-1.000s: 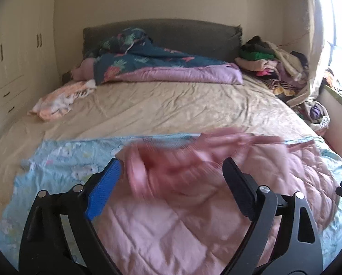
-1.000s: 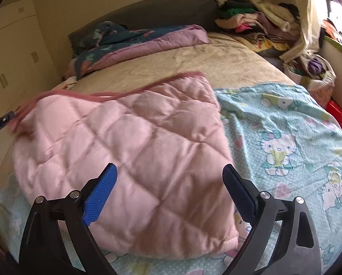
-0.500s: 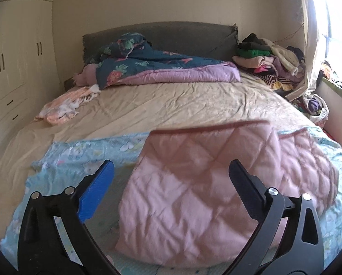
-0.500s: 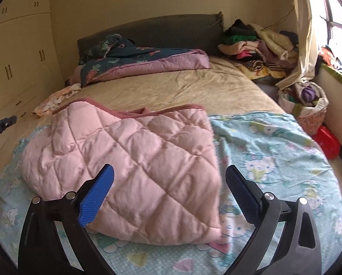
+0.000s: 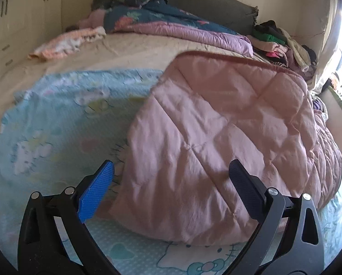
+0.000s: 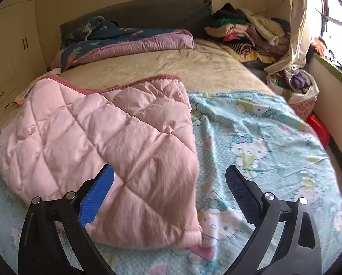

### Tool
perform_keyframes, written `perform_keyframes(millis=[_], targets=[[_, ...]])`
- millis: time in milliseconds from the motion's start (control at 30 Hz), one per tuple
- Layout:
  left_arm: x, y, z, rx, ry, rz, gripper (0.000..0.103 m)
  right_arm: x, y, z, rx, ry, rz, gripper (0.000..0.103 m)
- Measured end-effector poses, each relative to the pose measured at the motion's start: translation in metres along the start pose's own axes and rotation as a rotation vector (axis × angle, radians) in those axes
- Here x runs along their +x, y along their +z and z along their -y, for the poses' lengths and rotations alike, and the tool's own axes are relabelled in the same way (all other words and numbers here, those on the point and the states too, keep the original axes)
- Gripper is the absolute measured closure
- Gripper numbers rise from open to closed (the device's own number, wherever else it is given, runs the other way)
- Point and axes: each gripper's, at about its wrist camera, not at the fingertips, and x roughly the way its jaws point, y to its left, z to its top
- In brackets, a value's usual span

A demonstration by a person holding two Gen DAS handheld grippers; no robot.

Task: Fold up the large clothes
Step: 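Grasp the folded jacket edge with the right tool while the left tool grasps it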

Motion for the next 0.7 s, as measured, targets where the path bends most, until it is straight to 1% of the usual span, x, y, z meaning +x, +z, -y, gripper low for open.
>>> perform_keyframes(millis=[67,100,133,167,200,233,267,300,333,400,533,600,700], targets=[[0.009,-0.001,0.002,-0.003,-0.009,-0.010,0.010,0.013,0.002,0.002,0.021,0.014,-0.025,0.006],[0.011,0.000,0.003,-0.003,-0.018,-0.010,0.015,0.022,0.002,0.003,0.030,0.020,-0.043,0.006],[0.011,0.000,0.006,0.002,-0.019,-0.007,0.032,0.029,0.003,0.003,0.031,0.011,-0.054,0.006],[0.012,0.001,0.010,0.014,-0.022,-0.003,0.043,0.034,0.003,0.003,0.034,0.009,-0.061,0.007],[0.011,0.003,0.013,0.024,-0.018,0.004,0.060,0.038,0.003,0.004,0.043,0.012,-0.066,0.025],[0.010,0.004,0.015,0.031,-0.013,0.017,0.072,0.041,0.003,0.002,0.052,0.041,-0.060,0.049],[0.006,0.007,0.018,0.040,-0.012,0.037,0.078,0.040,0.005,0.000,0.052,0.050,-0.057,0.054],[0.003,0.011,0.021,0.046,-0.011,0.057,0.084,0.038,0.007,-0.005,0.043,0.029,-0.039,0.071],[0.000,0.015,0.023,0.049,-0.009,0.076,0.088,0.034,0.009,-0.008,0.036,0.034,-0.017,0.080],[-0.008,0.029,0.029,0.060,0.001,0.120,0.089,0.024,0.020,-0.011,0.032,0.026,0.037,0.084],[-0.011,0.054,0.041,0.080,0.027,0.157,0.089,0.011,0.045,-0.007,0.056,0.018,0.107,0.085],[-0.005,0.063,0.044,0.078,0.049,0.151,0.089,0.014,0.056,-0.005,0.065,0.004,0.111,0.085],[0.009,0.070,0.047,0.081,0.083,0.131,0.090,0.033,0.065,-0.004,0.083,-0.032,0.077,0.085]])
